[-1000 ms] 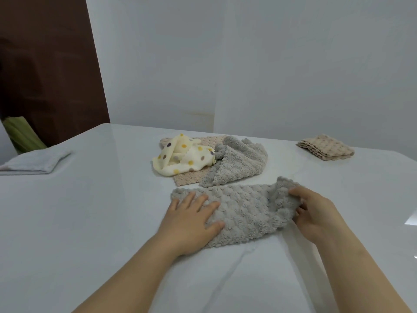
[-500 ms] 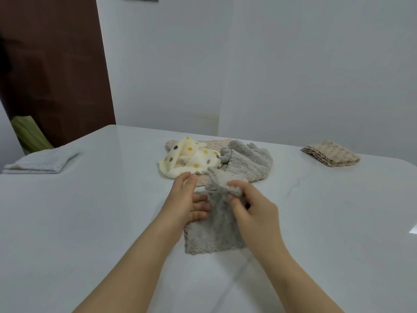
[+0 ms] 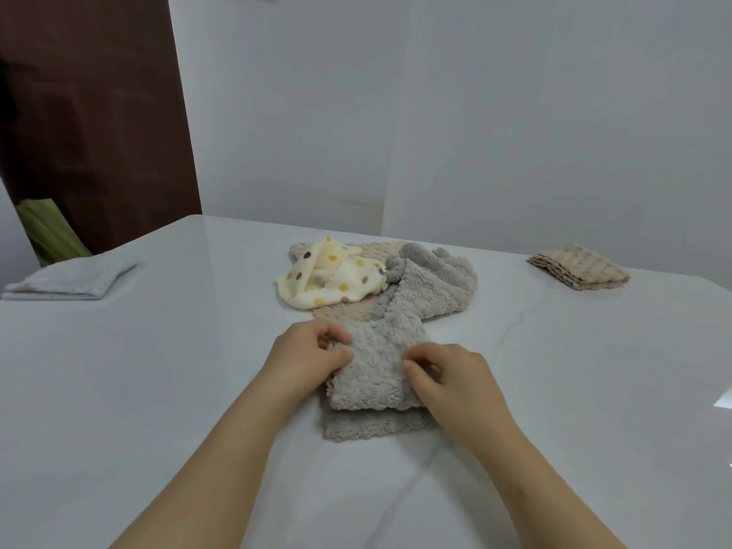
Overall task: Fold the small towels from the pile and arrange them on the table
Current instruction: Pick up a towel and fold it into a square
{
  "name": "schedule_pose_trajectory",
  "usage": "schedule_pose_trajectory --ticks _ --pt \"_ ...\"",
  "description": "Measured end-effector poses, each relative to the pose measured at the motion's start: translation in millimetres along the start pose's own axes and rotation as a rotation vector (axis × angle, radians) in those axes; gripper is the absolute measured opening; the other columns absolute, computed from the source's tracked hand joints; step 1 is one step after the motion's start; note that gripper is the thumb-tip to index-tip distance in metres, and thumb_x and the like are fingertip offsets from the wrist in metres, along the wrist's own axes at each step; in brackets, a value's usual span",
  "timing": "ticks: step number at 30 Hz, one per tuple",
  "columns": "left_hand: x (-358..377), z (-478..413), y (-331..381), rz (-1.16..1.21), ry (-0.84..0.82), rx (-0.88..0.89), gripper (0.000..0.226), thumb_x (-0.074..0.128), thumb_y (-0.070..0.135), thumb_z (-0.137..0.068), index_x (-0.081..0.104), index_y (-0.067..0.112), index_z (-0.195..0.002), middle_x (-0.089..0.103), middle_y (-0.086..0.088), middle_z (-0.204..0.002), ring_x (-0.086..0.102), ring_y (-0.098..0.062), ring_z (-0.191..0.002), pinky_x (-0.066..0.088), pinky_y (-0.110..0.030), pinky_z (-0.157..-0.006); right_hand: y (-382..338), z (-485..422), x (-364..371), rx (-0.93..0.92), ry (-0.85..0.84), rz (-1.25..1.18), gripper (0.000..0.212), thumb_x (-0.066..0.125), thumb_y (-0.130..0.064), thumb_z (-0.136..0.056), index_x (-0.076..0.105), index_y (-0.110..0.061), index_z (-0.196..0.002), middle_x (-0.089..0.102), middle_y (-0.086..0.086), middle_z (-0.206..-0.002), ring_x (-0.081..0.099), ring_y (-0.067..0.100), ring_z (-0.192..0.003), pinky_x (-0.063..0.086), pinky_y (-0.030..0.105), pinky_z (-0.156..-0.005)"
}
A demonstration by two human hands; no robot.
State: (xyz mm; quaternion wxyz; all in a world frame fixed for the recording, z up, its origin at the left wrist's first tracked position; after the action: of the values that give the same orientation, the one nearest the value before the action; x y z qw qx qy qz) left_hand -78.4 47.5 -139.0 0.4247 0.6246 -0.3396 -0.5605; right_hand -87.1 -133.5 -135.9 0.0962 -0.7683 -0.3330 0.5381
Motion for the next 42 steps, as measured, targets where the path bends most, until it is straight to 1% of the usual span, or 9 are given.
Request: schedule_pose_trajectory --ticks 3,7,10,14,22,26,30,37,42 --pt "3 5 6 -0.301 0.066 0.097 0.014 0.063 0.016 -0.078 0.059 0.029 -0.073 0.058 0.003 -0.093 0.053 -0.012 -0.086 0.041 -0.022 -0.071 3 3 2 0.026 0.045 -0.012 0.016 0.055 -0.029 -0.085 0.07 -0.023 -0.088 0.065 -0.009 -0.082 0.051 0.009 -0.085 0.035 0.024 -0.08" --pt "8 7 13 -0.496 0.222 0.28 0.026 0.051 0.027 -0.083 0.056 0.028 -0.109 0.038 0.005 -0.131 0.03 -0.017 -0.127 0.03 -0.032 -0.103 -4 -1 5 -0.043 0.095 0.004 0.059 0.025 -0.054 -0.073 0.065 -0.027 -0.107 0.06 -0.016 -0.118 0.045 0.011 -0.116 0.028 0.027 -0.093" --pt "24 5 3 -0.722 -0.014 0.328 0.052 0.035 0.041 -0.093 0.027 0.029 -0.142 0.004 0.007 -0.157 -0.001 -0.016 -0.145 0.009 -0.037 -0.117 4 -2 16 0.008 -0.205 0.153 0.065 0.018 -0.06 -0.08 0.036 -0.037 -0.138 0.023 -0.02 -0.151 0.013 0.008 -0.14 0.01 0.027 -0.108" --pt "32 8 -11 -0.848 -0.21 0.173 0.056 0.022 0.044 -0.098 0.004 0.029 -0.148 -0.007 0.008 -0.158 -0.011 -0.015 -0.145 -0.002 -0.039 -0.117 9 0 18 0.082 -0.358 0.17 0.047 0.029 -0.041 -0.098 0.021 -0.036 -0.145 0.009 -0.02 -0.155 -0.002 0.01 -0.145 0.002 0.032 -0.114" --pt "34 12 -12 -0.864 -0.165 0.199 0.053 0.023 0.044 -0.098 0.012 0.029 -0.148 0.003 0.008 -0.158 -0.005 -0.014 -0.146 0.002 -0.038 -0.118 9 1 22 0.124 -0.388 0.202 0.045 0.026 -0.037 -0.099 0.026 -0.032 -0.144 0.014 -0.016 -0.155 0.003 0.012 -0.145 0.003 0.035 -0.116" --pt "31 21 -13 -0.812 0.127 0.175 0.064 0.037 0.059 -0.088 0.027 0.024 -0.14 0.029 0.001 -0.147 0.026 -0.02 -0.137 0.023 -0.036 -0.107 7 8 15 0.125 -0.16 0.028 0.04 0.042 -0.037 -0.095 0.045 -0.028 -0.134 0.036 -0.008 -0.146 0.031 0.015 -0.134 0.023 0.03 -0.106" --pt "28 32 -10 -0.81 0.249 -0.057 0.088 0.041 0.076 -0.074 0.033 0.014 -0.136 0.043 -0.006 -0.135 0.035 -0.026 -0.126 0.028 -0.037 -0.1 9 16 11 0.374 -0.028 0.1 0.053 0.048 -0.051 -0.087 0.044 -0.026 -0.133 0.053 0.002 -0.127 0.042 0.025 -0.12 0.031 0.036 -0.098" --pt "24 37 -7 -0.713 0.14 -0.042 0.067 0.049 0.072 -0.074 0.05 0.023 -0.12 0.054 -0.003 -0.122 0.044 -0.026 -0.119 0.034 -0.038 -0.095 7 25 8 0.362 -0.019 0.034 0.033 0.055 -0.05 -0.081 0.048 -0.019 -0.089 0.06 0.001 -0.094 0.053 0.027 -0.098 0.038 0.037 -0.083" --pt "26 38 -8 -0.118 0.112 0.06 0.029 0.062 0.043 -0.082 0.043 0.03 -0.1 0.058 0.012 -0.092 0.06 -0.019 -0.097 0.048 -0.035 -0.085 8 28 4 0.357 0.021 -0.381 0.025 0.064 -0.034 -0.082 0.044 -0.023 -0.092 0.057 -0.013 -0.081 0.057 0.015 -0.081 0.046 0.036 -0.078"
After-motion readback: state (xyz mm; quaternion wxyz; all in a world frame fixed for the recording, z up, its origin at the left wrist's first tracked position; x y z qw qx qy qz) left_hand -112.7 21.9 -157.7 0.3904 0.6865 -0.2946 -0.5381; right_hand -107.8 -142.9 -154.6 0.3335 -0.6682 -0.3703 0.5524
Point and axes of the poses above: each hand's wrist, its own z-axis away from the middle knuckle, its own x-axis out of the palm, y = z × x, the point moved 1 cm from there along -z, towards the middle knuckle
